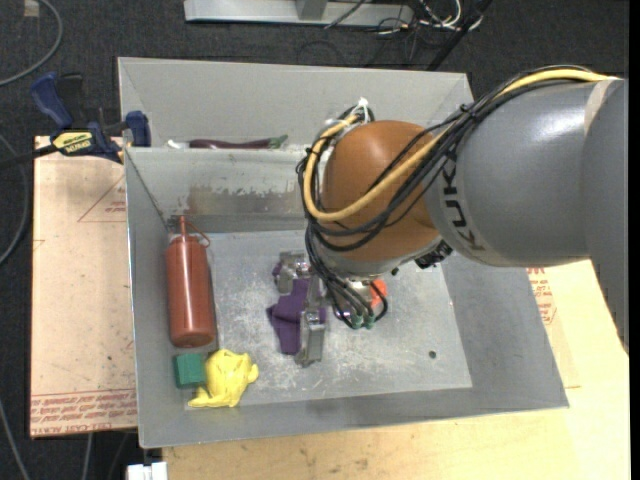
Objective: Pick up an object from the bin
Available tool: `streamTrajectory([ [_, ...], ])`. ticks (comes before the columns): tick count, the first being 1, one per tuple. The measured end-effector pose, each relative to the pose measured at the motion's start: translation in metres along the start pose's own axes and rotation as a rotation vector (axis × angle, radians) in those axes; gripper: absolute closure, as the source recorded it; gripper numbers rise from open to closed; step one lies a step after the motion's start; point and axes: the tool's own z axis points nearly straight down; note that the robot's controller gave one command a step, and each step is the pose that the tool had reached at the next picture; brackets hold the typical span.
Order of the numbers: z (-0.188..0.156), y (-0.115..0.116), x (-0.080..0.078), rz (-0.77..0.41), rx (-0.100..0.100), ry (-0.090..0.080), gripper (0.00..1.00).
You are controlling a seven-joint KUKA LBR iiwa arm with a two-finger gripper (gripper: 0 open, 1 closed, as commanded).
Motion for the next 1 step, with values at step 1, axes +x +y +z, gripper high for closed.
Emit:
streamTrajectory([
  [1,0.0328,-0.0256,-0.0113,0.084,0.005,0.004,0.00],
])
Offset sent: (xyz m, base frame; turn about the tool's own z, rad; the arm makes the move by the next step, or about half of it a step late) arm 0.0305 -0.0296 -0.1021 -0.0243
